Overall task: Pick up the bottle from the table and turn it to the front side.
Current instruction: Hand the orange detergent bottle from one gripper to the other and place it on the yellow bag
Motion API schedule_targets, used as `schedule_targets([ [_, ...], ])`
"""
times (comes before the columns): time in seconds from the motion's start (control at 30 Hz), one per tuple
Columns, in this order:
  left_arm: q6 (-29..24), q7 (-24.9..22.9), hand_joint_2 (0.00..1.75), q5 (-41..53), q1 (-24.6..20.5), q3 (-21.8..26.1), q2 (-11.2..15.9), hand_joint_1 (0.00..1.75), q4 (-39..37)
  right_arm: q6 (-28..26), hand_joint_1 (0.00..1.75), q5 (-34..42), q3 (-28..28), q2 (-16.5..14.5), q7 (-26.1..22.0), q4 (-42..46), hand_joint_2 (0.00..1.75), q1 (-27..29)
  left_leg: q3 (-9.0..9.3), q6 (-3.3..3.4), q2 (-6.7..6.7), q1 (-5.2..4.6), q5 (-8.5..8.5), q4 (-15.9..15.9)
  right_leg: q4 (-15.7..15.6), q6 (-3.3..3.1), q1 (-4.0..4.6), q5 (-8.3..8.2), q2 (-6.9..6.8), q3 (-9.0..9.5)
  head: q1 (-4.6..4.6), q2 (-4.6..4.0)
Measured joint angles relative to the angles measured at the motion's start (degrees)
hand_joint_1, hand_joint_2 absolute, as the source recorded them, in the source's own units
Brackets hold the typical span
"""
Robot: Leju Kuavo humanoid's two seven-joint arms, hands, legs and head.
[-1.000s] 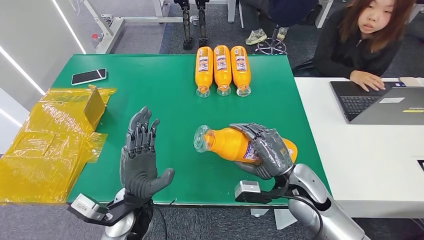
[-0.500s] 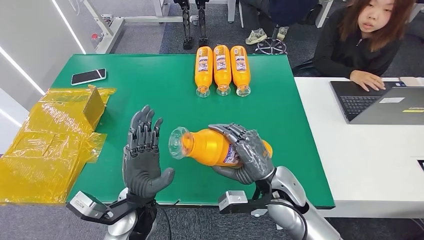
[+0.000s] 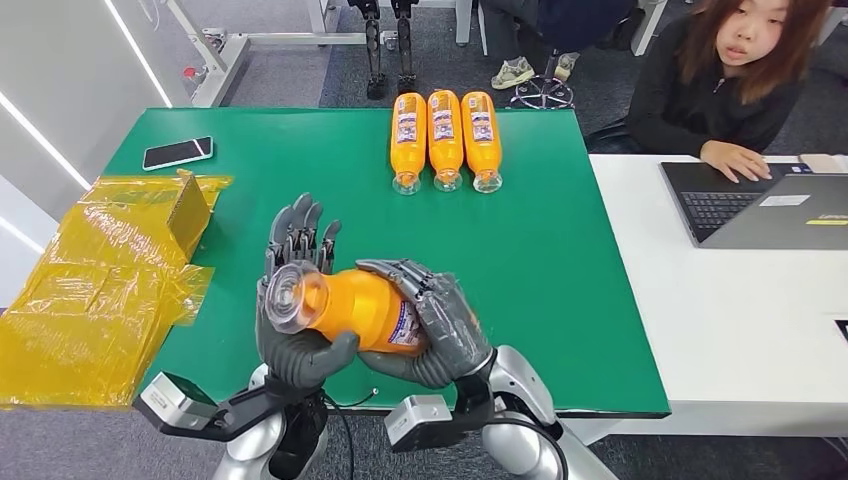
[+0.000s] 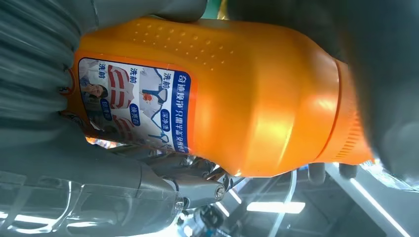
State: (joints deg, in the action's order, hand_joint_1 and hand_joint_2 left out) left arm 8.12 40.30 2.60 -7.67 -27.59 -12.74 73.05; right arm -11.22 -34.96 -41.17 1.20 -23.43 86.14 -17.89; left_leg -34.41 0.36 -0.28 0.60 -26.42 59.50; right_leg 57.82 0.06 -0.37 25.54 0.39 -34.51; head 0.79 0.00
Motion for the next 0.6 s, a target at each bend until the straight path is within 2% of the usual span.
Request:
schedule_targets([
  [0.23,0.7,0.0,1.75,0.6,-1.2,0.0,-0.1,0.00,-0.3,0.5,1.75,2.5,-2.1,-1.6,0.3,-0.6,1.75,1.0,-0.03,0.00,0.01,0.00,0.00,0.0,0.0,0.00,0.00,0.01,0.00,-0.04,0.01,0.00],
  [0.27,0.6,0.0,1.75,0.8,-1.4,0.0,0.0,0.05,-0.5,0.5,1.75,2.8,-2.4,-1.7,0.3,-0.7,1.75,1.1,-0.03,0.00,0.01,0.00,0.00,0.0,0.0,0.00,0.00,0.01,0.00,-0.04,0.01,0.00],
  [0.4,-0.2,0.0,1.75,0.8,-1.6,0.3,0.0,1.64,-1.3,0.4,1.75,3.0,-3.2,-2.2,0.7,-1.4,1.75,1.2,-0.03,0.00,0.01,0.00,0.00,0.0,0.0,0.00,0.00,0.00,0.01,-0.04,0.01,0.00],
  [0.47,-0.4,0.0,1.75,0.5,-1.6,0.4,0.1,1.75,-1.7,0.3,1.75,2.9,-3.3,-2.4,0.9,-1.8,1.75,1.2,-0.04,0.00,0.01,0.00,0.00,0.0,0.0,0.00,0.00,0.00,0.00,-0.04,0.01,0.00],
  [0.6,-0.6,0.0,1.75,0.3,-1.6,0.5,0.2,1.75,-2.1,0.1,1.75,2.9,-3.3,-2.7,1.0,-2.3,1.75,1.2,-0.05,0.00,0.00,0.00,0.00,0.0,0.0,0.00,0.00,0.00,0.00,-0.04,0.01,0.00],
])
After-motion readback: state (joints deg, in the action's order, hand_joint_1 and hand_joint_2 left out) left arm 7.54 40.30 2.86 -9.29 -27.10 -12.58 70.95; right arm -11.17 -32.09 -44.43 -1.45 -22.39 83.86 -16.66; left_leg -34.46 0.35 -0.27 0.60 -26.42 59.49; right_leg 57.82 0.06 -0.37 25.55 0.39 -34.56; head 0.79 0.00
